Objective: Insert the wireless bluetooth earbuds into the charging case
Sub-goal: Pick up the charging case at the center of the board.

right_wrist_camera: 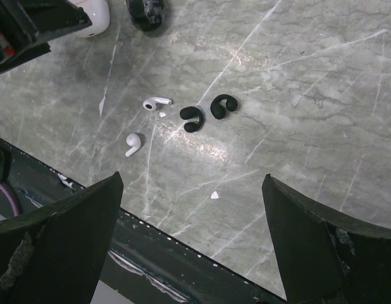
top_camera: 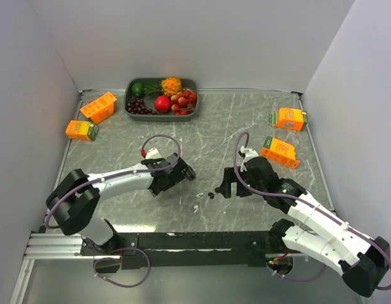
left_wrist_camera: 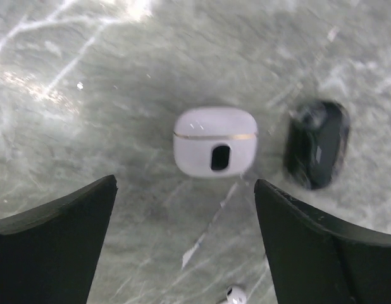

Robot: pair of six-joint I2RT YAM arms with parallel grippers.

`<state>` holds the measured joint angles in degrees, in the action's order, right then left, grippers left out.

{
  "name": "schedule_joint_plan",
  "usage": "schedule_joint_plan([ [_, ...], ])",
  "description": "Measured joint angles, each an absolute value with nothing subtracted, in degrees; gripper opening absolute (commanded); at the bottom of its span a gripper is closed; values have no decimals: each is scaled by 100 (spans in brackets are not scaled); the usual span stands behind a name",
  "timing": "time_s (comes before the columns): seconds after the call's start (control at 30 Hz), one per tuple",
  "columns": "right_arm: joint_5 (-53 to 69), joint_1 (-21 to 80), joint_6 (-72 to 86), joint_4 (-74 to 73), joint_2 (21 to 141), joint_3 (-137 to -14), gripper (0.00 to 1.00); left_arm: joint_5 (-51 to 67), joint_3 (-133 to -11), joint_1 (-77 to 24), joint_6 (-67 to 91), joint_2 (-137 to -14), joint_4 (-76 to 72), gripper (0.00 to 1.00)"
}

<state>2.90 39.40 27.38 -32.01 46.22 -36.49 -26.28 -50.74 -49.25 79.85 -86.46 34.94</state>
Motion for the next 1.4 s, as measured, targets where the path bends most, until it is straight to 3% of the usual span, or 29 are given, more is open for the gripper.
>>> schedule_joint_plan([
  [0.43, 307, 3940, 2711, -3203, 4630, -3649, 99, -2685, -5728, -4694, 7909, -9478, 3605, 90],
  [0.83, 303, 3940, 2711, -3190, 4574, -3636, 99, -2683, -5843, -4694, 7738, -9791, 3625, 72],
  [1.1, 303, 3940, 2711, -3177, 4571, -3632, 99, -2683, -5811, -4689, 7647, -9791, 3592, 49],
  [1.2, 303, 3940, 2711, -3177, 4571, -3632, 99, -2685, -5808, -4689, 7594, -9791, 3575, 31],
  [1.23, 303, 3940, 2711, -3177, 4571, -3632, 99, -2685, -5802, -4689, 7585, -9786, 3568, 18],
  [1.33, 303, 3940, 2714, -3179, 4571, -3632, 99, -2683, -5675, -4694, 7509, -9666, 3450, 5],
  [1.4, 305, 3940, 2711, -3179, 4565, -3634, 99, -2652, -5430, -4703, 7328, -9435, 3249, 1],
])
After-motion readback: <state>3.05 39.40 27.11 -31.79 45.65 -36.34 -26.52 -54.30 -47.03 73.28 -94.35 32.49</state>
